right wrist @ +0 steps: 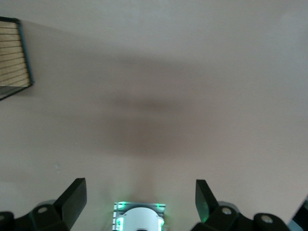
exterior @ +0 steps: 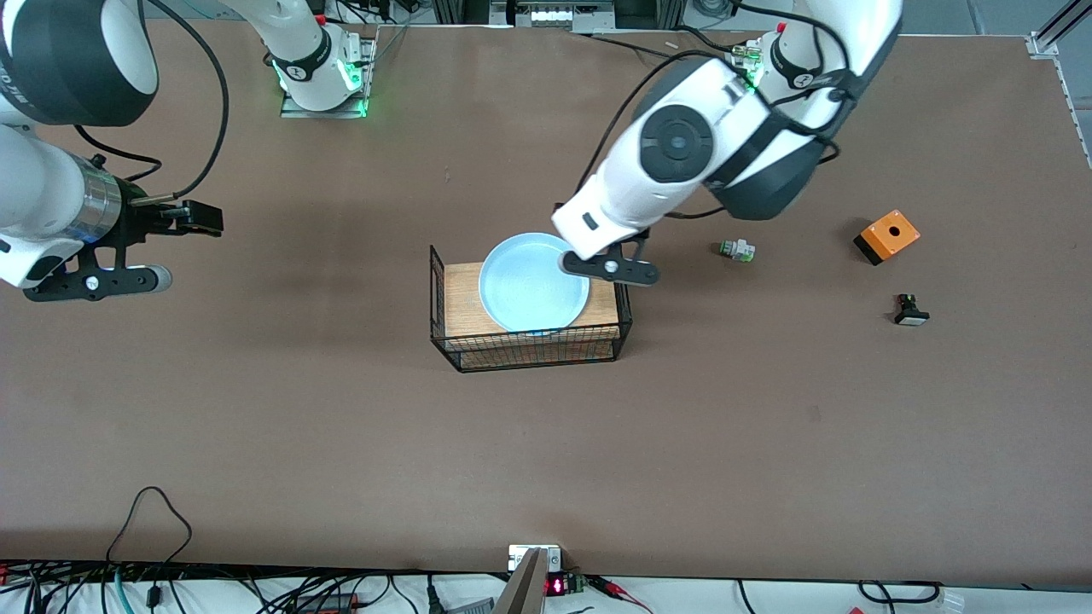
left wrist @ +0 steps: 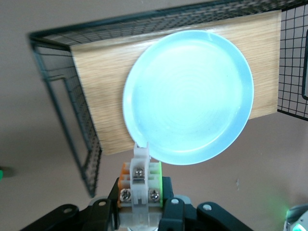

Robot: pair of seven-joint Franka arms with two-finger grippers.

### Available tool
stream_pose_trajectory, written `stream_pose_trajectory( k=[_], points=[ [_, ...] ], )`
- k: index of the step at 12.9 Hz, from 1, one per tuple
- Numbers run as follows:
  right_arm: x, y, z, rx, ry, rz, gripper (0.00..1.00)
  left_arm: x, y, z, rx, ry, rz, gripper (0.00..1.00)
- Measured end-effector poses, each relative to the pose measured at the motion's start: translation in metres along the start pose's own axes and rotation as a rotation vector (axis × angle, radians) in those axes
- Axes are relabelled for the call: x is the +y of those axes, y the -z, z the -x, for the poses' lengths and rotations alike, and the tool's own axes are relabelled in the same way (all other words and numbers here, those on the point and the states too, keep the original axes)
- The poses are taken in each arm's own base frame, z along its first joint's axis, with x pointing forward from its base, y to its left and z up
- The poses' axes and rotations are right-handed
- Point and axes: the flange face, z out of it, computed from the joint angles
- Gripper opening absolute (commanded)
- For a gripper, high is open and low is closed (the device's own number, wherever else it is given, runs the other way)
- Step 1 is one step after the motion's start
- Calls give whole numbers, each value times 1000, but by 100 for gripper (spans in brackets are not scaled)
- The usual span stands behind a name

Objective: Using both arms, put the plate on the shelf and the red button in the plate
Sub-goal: 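Lower the white-red button onto the plate and open the left gripper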

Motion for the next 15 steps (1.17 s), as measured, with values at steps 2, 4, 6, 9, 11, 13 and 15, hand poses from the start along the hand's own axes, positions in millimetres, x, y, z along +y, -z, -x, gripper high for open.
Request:
stream_pose_trajectory(
  k=[2, 4, 6, 9, 11, 13, 15],
  points=[
    [-9, -7, 5, -4, 21, 75, 100, 15, -13, 1, 2, 0, -15, 0],
    [-6, -10, 18, 4, 23, 90, 100, 25, -26, -1, 5, -1, -31, 0],
    [19, -13, 30, 62, -5, 43, 100, 32, -36, -8, 5, 20, -26, 0],
    [40, -22, 49, 155, -34, -9, 100, 47, -53, -18, 51, 14, -30, 0],
    [41, -24, 61, 178, -34, -14, 100, 52, -67, -23, 73, 13, -26, 0],
    [36, -14, 74, 198, -29, -12, 100, 52, -80, -28, 82, 17, -39, 0],
    [36, -11, 92, 193, -35, -50, 100, 53, -88, -28, 84, 16, -56, 7]
  ],
)
